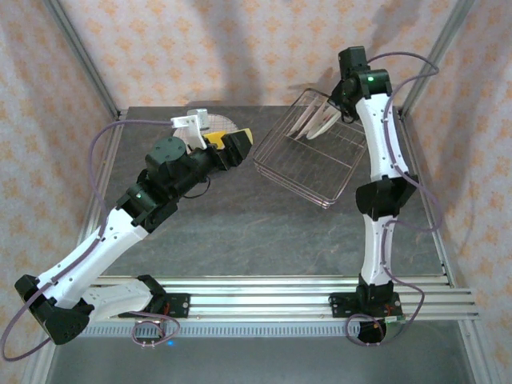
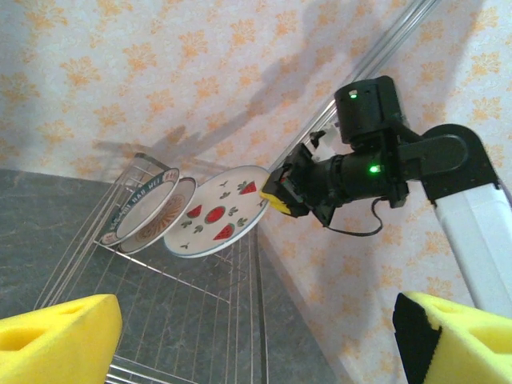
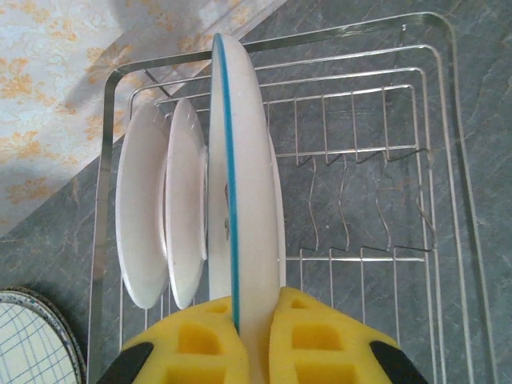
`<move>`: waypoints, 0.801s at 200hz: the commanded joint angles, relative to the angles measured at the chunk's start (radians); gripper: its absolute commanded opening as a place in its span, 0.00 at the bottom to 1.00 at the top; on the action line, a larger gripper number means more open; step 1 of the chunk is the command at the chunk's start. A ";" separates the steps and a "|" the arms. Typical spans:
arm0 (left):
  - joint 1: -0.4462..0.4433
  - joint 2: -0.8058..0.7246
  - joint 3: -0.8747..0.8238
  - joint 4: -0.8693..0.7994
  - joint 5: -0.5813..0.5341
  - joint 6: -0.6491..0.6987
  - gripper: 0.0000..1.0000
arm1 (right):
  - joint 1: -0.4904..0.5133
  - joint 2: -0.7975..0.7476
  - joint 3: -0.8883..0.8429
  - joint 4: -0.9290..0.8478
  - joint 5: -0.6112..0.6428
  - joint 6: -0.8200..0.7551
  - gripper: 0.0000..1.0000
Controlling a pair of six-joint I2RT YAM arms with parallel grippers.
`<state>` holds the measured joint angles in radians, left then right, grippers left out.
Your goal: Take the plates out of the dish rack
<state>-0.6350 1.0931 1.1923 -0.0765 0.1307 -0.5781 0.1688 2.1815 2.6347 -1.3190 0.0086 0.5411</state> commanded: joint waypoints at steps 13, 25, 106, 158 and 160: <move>-0.007 0.012 0.025 0.055 0.026 -0.013 0.89 | -0.011 -0.106 0.002 -0.003 0.005 -0.014 0.00; -0.008 0.017 0.027 0.059 0.028 -0.017 0.89 | -0.012 -0.125 -0.005 -0.015 0.011 -0.019 0.00; -0.008 0.106 0.087 0.123 0.043 -0.182 0.90 | -0.020 -0.267 -0.068 -0.078 0.056 -0.044 0.00; -0.011 0.219 0.180 0.086 0.073 -0.360 0.90 | -0.022 -0.383 -0.141 -0.043 0.049 -0.060 0.00; -0.011 0.225 0.184 0.083 0.074 -0.370 0.90 | -0.023 -0.388 -0.142 -0.043 0.048 -0.059 0.00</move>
<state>-0.6353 1.2724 1.3094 0.0048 0.1722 -0.8238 0.1539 1.8893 2.4973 -1.4364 0.0273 0.4889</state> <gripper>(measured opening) 0.897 0.063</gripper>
